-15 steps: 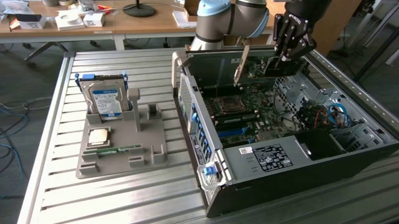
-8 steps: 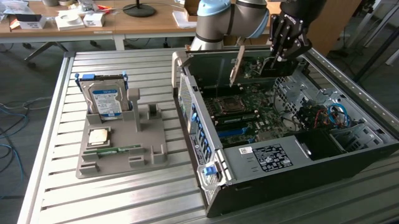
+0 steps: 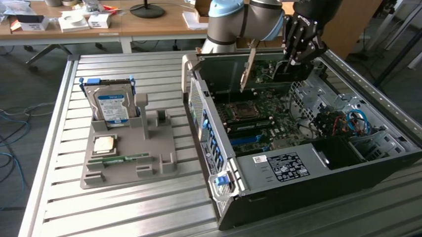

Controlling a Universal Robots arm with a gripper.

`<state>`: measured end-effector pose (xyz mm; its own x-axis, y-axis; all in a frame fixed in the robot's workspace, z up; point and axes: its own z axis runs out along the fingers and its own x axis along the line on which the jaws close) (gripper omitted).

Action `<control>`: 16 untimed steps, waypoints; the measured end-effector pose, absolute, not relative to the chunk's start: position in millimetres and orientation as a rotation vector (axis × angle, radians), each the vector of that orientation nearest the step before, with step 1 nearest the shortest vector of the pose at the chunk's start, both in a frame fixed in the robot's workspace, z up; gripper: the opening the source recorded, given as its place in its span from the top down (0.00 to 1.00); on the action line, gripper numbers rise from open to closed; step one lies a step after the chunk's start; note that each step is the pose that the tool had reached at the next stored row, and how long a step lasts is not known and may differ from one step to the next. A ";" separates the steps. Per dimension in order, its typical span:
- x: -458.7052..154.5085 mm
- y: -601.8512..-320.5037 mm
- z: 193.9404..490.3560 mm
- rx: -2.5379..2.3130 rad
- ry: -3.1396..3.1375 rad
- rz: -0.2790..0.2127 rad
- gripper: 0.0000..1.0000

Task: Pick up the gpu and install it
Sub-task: 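Insert the gpu into the slot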

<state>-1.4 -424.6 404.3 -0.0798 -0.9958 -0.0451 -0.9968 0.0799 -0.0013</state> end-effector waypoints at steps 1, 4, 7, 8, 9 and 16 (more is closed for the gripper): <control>-1.5 -424.7 404.3 -2.107 2.283 0.046 0.74; -1.4 -426.4 404.3 -2.108 2.283 0.046 0.74; -1.5 -429.2 404.3 -2.107 2.283 0.046 0.74; -1.5 -430.0 404.3 -2.107 2.283 0.046 0.74; -1.5 -430.6 404.3 -2.107 2.283 0.046 0.74; -1.5 -433.0 404.3 -2.107 2.283 0.046 0.74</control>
